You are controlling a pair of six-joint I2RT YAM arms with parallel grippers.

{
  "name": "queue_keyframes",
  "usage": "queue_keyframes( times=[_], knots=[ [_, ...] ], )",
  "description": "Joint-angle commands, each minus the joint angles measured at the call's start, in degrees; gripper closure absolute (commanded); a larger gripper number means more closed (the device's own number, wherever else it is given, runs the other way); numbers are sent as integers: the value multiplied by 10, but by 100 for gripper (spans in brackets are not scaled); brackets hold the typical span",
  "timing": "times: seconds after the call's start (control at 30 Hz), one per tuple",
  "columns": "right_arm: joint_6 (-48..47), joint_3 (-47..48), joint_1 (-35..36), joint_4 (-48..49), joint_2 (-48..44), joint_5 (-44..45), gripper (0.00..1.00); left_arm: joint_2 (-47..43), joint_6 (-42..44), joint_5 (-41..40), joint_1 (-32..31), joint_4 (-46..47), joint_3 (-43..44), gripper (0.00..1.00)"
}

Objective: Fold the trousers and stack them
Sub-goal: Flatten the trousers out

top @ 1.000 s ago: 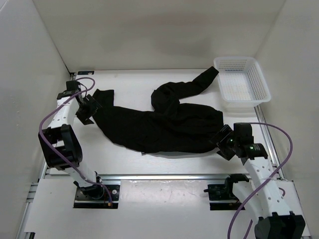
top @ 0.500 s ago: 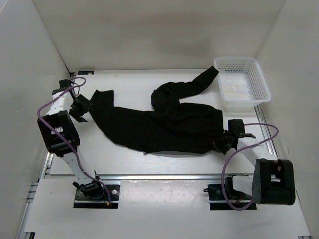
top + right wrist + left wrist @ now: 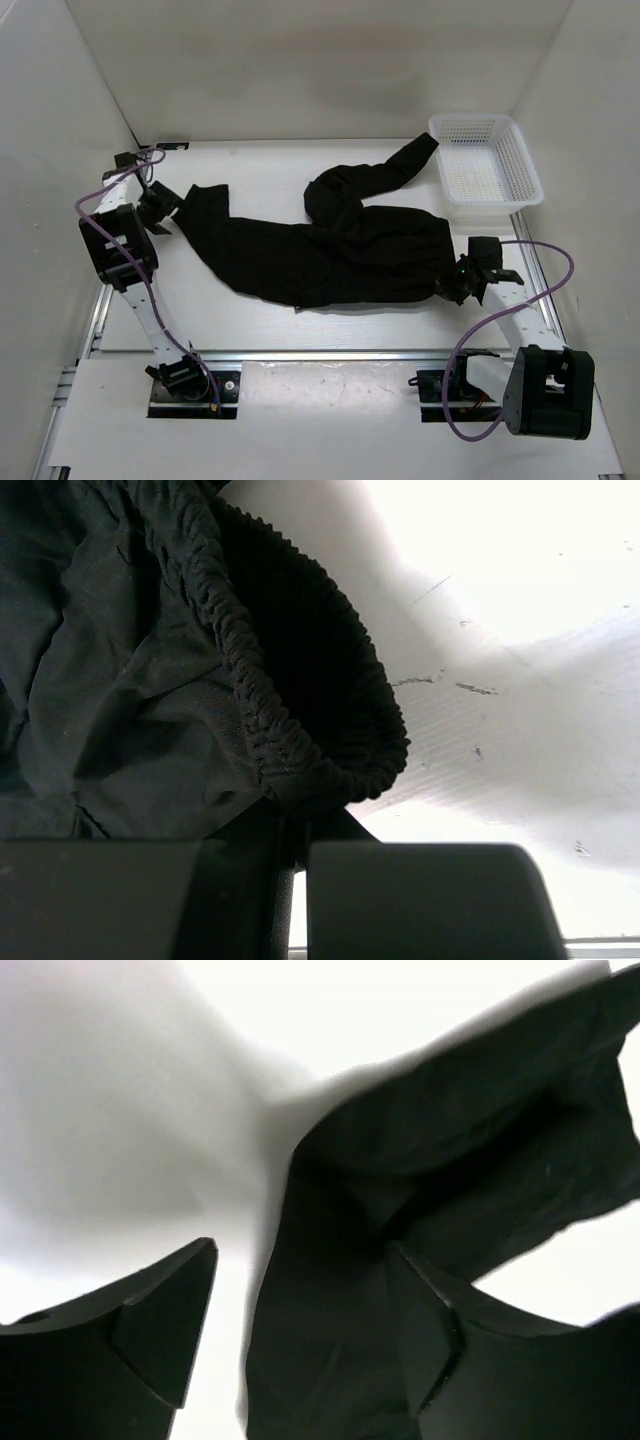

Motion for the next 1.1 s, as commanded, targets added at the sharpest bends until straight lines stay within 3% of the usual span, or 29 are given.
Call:
queue_keyframes(
  times=[0.0, 0.03, 0.07, 0.1, 0.27, 0.4, 0.47, 0.57, 0.63, 0.67, 0.73, 0.77, 0.83, 0.97, 1.07],
  knots=[
    [-17, 27, -5, -21, -5, 12, 100, 37, 4, 20, -24, 5, 37, 23],
    [-17, 32, -5, -29, -5, 12, 100, 43, 4, 20, -32, 5, 44, 34],
    [-17, 40, -5, -41, -5, 12, 100, 43, 4, 20, -32, 5, 49, 73],
    [-17, 46, -10, -41, -5, 12, 100, 43, 4, 20, -32, 0, 49, 90],
    [-28, 93, -10, -87, -41, 29, 100, -42, 19, -21, -32, -60, 94, 90],
    [-50, 143, -15, -121, -66, 53, 100, -207, 40, -90, -32, -98, 117, 90],
    [-55, 164, -15, -127, -73, 67, 100, -242, 59, -97, -32, -104, 117, 90],
    [-61, 170, -15, -122, -63, 67, 100, -222, 76, -90, -37, -127, 156, 90],
    [-61, 170, -15, -116, -41, 73, 100, -152, 76, -90, -37, -149, 195, 90],
    [-61, 170, -15, -110, -35, 73, 100, -128, 76, -90, -37, -156, 215, 84],
    [-61, 164, -15, -101, -27, 80, 100, -49, 76, -90, -37, -175, 287, 62],
    [-61, 158, -15, -95, -21, 80, 100, -22, 76, -97, -37, -191, 317, 35],
    [-61, 152, -15, -95, -21, 64, 100, 23, 76, -102, -43, -252, 398, 25],
    [-61, 145, -15, -89, -21, 64, 100, -52, 76, -126, -49, -203, 305, 24],
    [-66, 140, -20, -89, -21, 69, 100, -135, 63, -170, -49, -162, 170, 32]
  ],
)
